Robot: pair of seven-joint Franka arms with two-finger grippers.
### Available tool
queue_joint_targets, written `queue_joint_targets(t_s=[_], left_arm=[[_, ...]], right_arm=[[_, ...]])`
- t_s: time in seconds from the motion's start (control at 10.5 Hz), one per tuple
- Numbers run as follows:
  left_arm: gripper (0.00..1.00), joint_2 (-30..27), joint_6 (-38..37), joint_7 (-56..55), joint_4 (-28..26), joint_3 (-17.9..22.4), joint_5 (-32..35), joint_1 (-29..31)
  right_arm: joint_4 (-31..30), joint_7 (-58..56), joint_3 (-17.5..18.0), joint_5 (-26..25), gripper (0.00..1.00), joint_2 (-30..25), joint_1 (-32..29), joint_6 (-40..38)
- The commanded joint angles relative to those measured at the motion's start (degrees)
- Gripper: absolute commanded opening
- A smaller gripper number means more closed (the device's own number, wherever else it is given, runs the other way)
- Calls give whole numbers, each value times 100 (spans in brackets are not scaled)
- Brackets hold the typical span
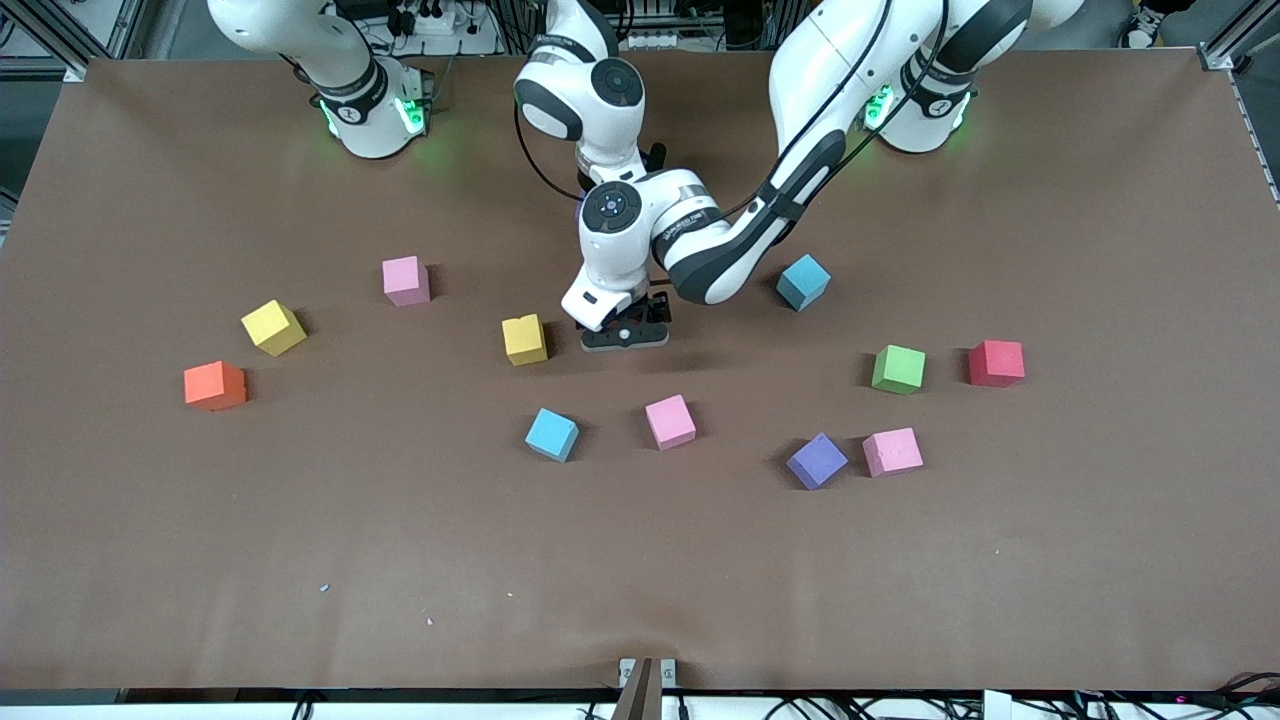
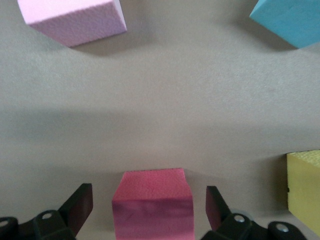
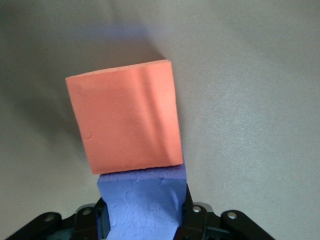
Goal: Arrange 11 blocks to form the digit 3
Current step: 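Grasp the pink block with the left gripper and lift it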
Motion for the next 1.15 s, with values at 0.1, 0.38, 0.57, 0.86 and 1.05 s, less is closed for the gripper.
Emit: queue_joint_targets(t_s=[0.1, 0.38, 0.57, 0.86, 1.05], left_arm=[[100, 66, -30, -365, -1, 8, -91, -103], [38, 84, -30, -829, 8, 8, -100, -139], [0, 75, -38, -1444, -18, 8, -100, -130], [0, -196, -616, -2191, -27, -1, -109, 53], [0, -652, -1162, -2448, -193, -62, -335, 404]], right_arm=[[185, 141, -29, -104, 0, 148, 85, -87], [308, 141, -37, -200, 0, 254, 94, -96], [326, 141, -37, -227, 0, 280, 85, -96], [369, 141, -37, -236, 0, 342, 94, -96], [370, 123, -37, -271, 99, 333, 120, -96]])
